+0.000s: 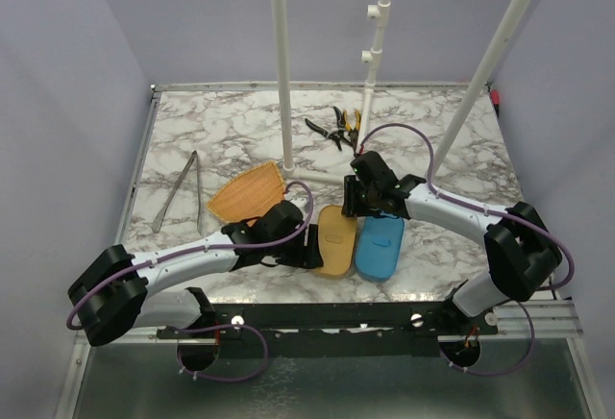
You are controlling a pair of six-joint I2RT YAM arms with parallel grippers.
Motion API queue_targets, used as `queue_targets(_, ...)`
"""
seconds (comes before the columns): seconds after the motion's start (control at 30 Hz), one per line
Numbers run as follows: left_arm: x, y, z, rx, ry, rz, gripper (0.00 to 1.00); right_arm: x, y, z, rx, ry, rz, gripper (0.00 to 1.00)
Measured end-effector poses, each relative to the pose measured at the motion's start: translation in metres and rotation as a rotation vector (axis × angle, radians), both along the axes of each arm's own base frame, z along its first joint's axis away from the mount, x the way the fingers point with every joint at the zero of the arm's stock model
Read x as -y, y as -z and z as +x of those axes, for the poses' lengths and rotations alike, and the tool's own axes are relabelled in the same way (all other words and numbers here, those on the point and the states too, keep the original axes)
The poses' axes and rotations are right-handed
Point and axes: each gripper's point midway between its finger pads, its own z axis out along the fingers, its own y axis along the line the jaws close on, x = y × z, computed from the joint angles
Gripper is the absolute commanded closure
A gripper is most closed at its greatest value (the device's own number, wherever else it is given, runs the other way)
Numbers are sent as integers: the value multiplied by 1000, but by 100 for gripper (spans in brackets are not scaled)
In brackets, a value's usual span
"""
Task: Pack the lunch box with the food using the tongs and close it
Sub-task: Close the box lid on the packing box, then move the packing box to the center of the board.
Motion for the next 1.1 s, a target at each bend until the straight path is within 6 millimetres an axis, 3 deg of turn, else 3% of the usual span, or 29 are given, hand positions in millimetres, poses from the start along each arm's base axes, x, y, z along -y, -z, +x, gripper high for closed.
queue_targets(0.17,-7,20,-5,-38,-2,47,38,-2,3,0,-6,-12,6,54)
queue_targets(0.6,9,23,-6,-16,28,21,43,-4,11,-2,-13,-17,29,54)
queue_targets(0.87,7,28,-8,-18,12,13,54,-6,12,-3,-17,-5,65,57)
queue_targets(1.1,9,25,-6,20,41,18,55,-5,11,-3,-13,-3,68,58)
